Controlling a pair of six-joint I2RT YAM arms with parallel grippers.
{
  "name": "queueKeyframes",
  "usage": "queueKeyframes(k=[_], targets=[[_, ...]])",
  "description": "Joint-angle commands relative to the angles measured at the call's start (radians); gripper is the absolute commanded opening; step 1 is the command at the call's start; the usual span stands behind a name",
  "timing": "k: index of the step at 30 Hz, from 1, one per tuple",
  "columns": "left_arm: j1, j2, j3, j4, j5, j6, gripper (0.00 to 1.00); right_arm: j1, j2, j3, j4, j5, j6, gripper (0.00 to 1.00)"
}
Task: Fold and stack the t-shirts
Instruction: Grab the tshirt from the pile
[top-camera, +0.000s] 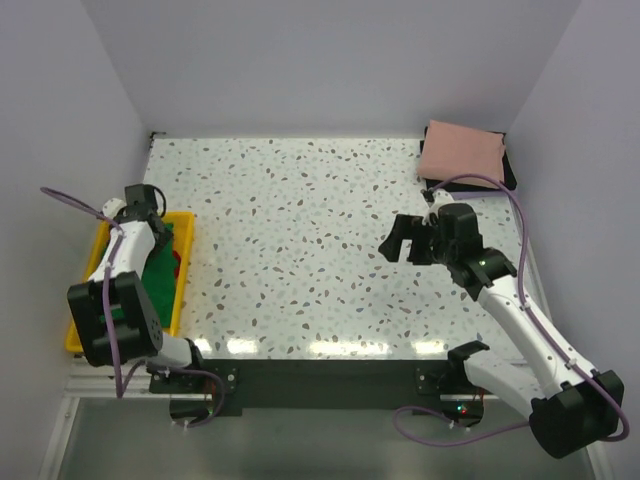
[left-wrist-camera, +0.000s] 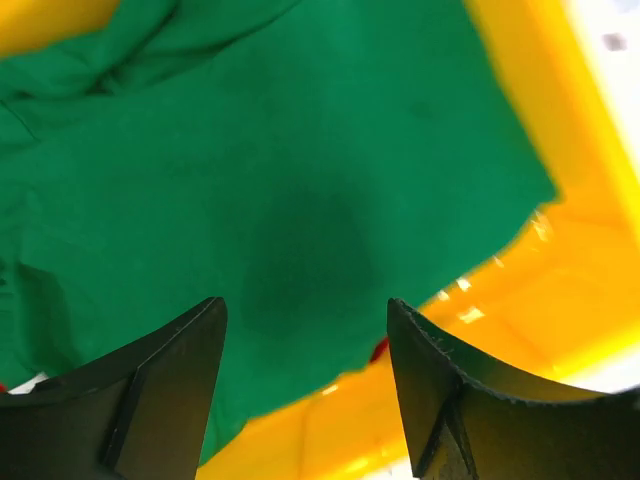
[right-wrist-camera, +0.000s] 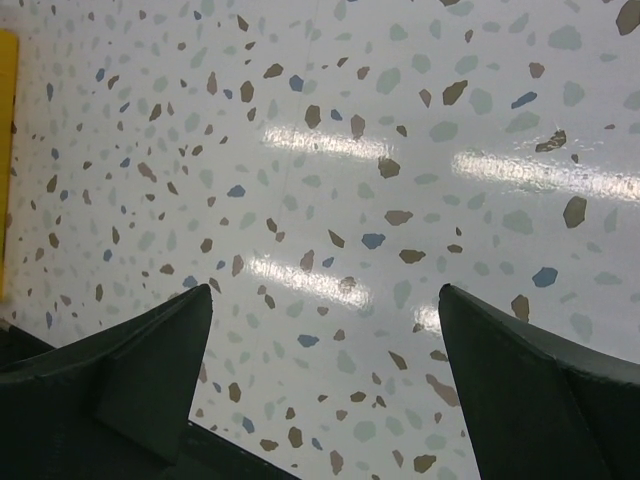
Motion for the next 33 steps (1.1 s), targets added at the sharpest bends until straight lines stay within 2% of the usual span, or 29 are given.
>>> queueKeyframes(k=[1, 2, 6, 7, 8, 9, 13, 23, 33], targets=[[0.038, 0.093, 0.009, 0.027, -0.016, -0.124, 0.68, 0.000, 0.000, -0.002, 0.029, -0.044, -0.016, 0.99], [0.041, 0.116, 0.022, 0.024, -0.008, -0.132, 0.67, 0.000, 0.001, -0.004, 0.029, -0.054, -0.017, 0.99], [0.049, 0.187, 0.052, 0.016, -0.017, -0.149, 0.54, 0.000, -0.003, -0.004, 0.029, -0.062, -0.019, 0.99], [0.049, 0.190, 0.059, 0.007, -0.019, -0.147, 0.44, 0.002, -0.005, -0.009, 0.033, -0.062, -0.020, 0.99], [0.049, 0.187, 0.064, 0.007, -0.019, -0.144, 0.39, 0.000, -0.006, -0.009, 0.033, -0.062, -0.019, 0.99], [0.048, 0.173, 0.064, 0.005, -0.019, -0.140, 0.29, 0.002, -0.006, -0.010, 0.036, -0.063, -0.019, 0.99], [0.049, 0.138, 0.084, -0.011, -0.022, -0.118, 0.02, 0.000, -0.002, -0.009, 0.033, -0.067, -0.020, 0.99], [0.049, -0.070, 0.141, -0.073, -0.008, -0.054, 0.00, 0.000, 0.011, -0.007, 0.036, -0.088, -0.023, 0.99], [0.046, -0.324, 0.257, 0.005, 0.165, 0.098, 0.00, 0.002, 0.032, -0.009, 0.045, -0.126, -0.031, 0.99]])
